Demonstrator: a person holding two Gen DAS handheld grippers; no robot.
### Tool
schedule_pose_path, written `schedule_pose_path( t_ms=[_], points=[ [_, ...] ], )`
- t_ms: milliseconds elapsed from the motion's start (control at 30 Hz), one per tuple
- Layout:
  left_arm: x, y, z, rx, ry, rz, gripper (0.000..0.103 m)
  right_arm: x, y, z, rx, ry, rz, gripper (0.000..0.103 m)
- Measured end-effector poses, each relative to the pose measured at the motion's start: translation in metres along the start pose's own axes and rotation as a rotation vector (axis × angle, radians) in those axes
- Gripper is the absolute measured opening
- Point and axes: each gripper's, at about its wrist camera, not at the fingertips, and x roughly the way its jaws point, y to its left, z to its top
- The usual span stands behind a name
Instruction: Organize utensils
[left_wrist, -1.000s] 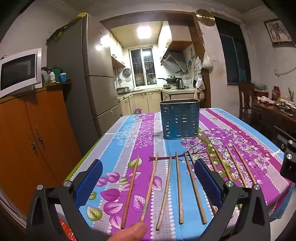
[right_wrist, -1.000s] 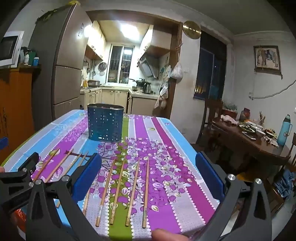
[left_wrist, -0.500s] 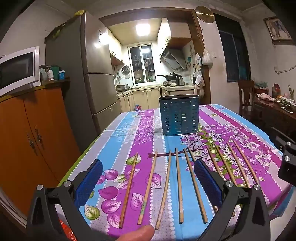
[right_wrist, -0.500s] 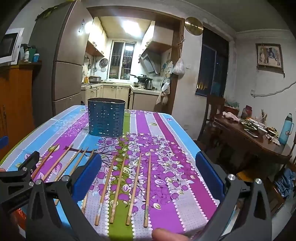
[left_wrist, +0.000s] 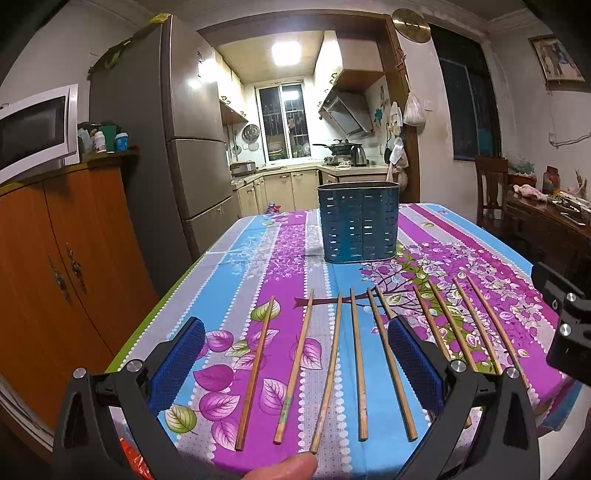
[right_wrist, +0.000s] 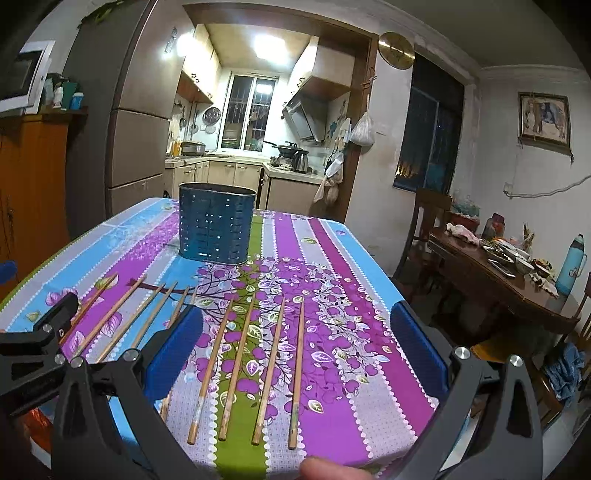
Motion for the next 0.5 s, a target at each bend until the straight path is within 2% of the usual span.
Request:
schedule_pose_path(
  t_ms=[500],
  points=[
    [0.0057, -0.0027, -0.0022, 0.005, 0.015, -0.006, 0.099, 0.0047, 0.0056, -0.0026, -0.009, 0.022, 0.009, 0.098]
  ],
)
